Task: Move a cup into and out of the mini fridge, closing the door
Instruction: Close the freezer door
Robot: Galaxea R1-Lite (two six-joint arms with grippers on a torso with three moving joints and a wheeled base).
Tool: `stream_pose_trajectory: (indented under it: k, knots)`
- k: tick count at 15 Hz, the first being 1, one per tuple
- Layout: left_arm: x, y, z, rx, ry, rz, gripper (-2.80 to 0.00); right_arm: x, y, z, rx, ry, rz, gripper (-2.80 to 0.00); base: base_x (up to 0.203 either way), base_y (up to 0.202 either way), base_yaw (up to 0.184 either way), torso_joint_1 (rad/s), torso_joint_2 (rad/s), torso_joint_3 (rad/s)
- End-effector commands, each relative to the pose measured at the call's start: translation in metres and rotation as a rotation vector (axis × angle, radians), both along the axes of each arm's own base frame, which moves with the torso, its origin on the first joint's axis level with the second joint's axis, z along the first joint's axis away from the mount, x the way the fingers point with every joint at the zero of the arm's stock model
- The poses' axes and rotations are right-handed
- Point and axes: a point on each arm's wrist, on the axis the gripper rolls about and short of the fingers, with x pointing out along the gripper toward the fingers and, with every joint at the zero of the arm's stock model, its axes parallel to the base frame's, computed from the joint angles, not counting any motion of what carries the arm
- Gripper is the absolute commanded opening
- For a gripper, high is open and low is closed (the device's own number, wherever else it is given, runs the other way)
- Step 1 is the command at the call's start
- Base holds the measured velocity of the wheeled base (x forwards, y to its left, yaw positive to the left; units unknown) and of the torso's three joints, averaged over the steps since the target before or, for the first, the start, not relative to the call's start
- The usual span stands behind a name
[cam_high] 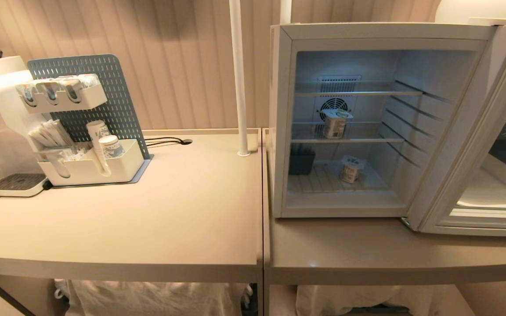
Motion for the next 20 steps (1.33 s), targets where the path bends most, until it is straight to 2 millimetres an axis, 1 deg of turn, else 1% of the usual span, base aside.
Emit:
stream_pose_trajectory:
  k: [1,2,3,4,5,7,8,9,10,11,12,13,20]
  knots:
    - [0.0,0.0,0.0,-0.001,0.001,0.001,-2.8,-0.041,0.001,-0.027,0.013,-0.078,-0.034,-2.8,0.0,0.0,0.0,0.0,0.0,0.0]
    - [0.0,0.0,0.0,-0.001,0.001,0.001,-2.8,-0.05,0.001,-0.038,0.014,-0.129,-0.034,-2.8,0.0,0.0,0.0,0.0,0.0,0.0]
    - [0.0,0.0,0.0,-0.001,0.001,0.001,-2.8,-0.053,0.001,-0.047,0.02,-0.168,-0.037,-2.8,0.0,0.0,0.0,0.0,0.0,0.0]
    - [0.0,0.0,0.0,-0.001,0.001,0.001,-2.8,-0.046,0.001,-0.054,0.031,-0.211,-0.057,-2.8,0.0,0.0,0.0,0.0,0.0,0.0]
    - [0.0,0.0,0.0,-0.001,0.001,0.001,-2.8,-0.033,0.0,-0.057,0.022,-0.279,-0.094,-2.8,0.0,0.0,0.0,0.0,0.0,0.0]
    - [0.0,0.0,0.0,-0.001,0.001,0.001,-2.8,-0.005,-0.001,-0.082,-0.059,-0.364,-0.13,-2.8,0.0,0.0,0.0,0.0,0.0,0.0]
    - [0.0,0.0,0.0,-0.001,0.001,0.001,-2.8,0.003,-0.001,-0.092,-0.086,-0.397,-0.131,-2.8,0.0,0.0,0.0,0.0,0.0,0.0]
    - [0.0,0.0,0.0,0.001,0.001,0.001,-2.8,0.006,-0.001,-0.1,-0.109,-0.393,-0.123,-2.8,0.0,0.0,0.0,0.0,0.0,0.0]
    - [0.0,0.0,0.0,0.001,0.001,0.001,-2.8,0.007,0.0,-0.104,-0.146,-0.357,-0.077,-2.8,0.0,0.0,0.0,0.0,0.0,0.0]
    - [0.0,0.0,0.0,0.0,0.001,0.001,-2.8,0.004,0.001,-0.106,-0.199,-0.296,-0.03,-2.8,0.0,0.0,0.0,0.0,0.0,0.0]
    - [0.0,0.0,0.0,0.001,0.001,0.001,-2.8,0.004,0.001,-0.106,-0.216,-0.279,-0.008,-2.8,0.0,0.0,0.0,0.0,0.0,0.0]
    - [0.0,0.0,0.0,0.001,0.001,0.001,-2.8,0.003,0.001,-0.103,-0.216,-0.306,-0.003,-2.8,0.0,0.0,0.0,0.0,0.0,0.0]
    - [0.0,0.0,0.0,-0.001,0.001,0.001,-2.8,0.004,0.001,-0.103,-0.205,-0.304,-0.01,-2.8,0.0,0.0,0.0,0.0,0.0,0.0]
